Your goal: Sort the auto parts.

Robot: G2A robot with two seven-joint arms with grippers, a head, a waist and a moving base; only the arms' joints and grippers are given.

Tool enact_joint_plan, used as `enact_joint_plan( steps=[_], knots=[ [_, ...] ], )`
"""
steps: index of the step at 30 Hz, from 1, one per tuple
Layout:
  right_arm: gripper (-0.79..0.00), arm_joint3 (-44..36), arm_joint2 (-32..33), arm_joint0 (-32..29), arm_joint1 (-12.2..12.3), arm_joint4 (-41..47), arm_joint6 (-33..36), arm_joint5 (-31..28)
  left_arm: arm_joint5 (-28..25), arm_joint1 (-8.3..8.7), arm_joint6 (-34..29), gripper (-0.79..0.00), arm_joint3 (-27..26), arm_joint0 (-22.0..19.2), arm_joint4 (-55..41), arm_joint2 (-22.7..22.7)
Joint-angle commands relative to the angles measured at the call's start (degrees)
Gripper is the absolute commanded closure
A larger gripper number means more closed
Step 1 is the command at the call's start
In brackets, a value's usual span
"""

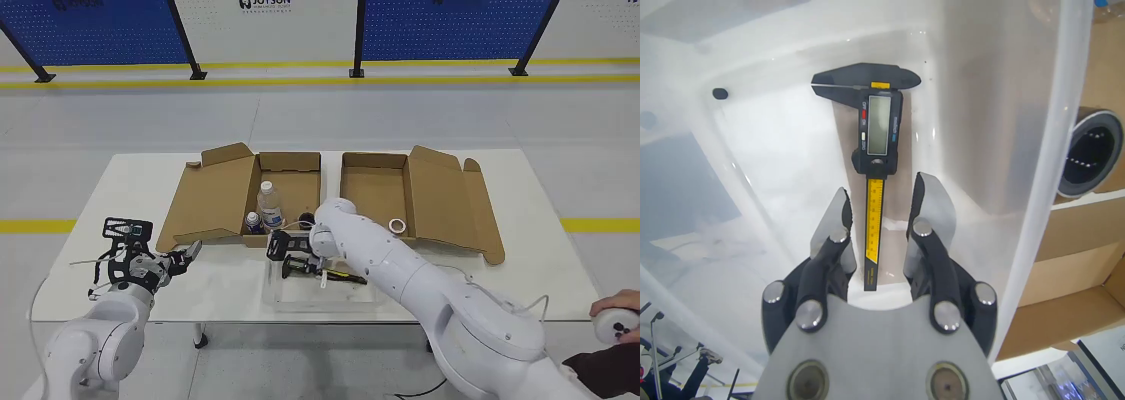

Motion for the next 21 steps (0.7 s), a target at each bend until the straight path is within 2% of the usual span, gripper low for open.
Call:
enact_joint_plan(
  steps=[1,21],
  knots=[
    [-0.363,0.9,0.1,-0.14,-0.45,-0.11,-0.54,0.54,0.0,0.0,0.0,-0.785,0.0,0.0,0.0,0.0],
    [-0.391,10.45,0.7,-0.34,-5.2,-1.5,-5.01,-2.19,0.0,0.0,0.0,-0.785,0.0,0.0,0.0,0.0]
  ],
)
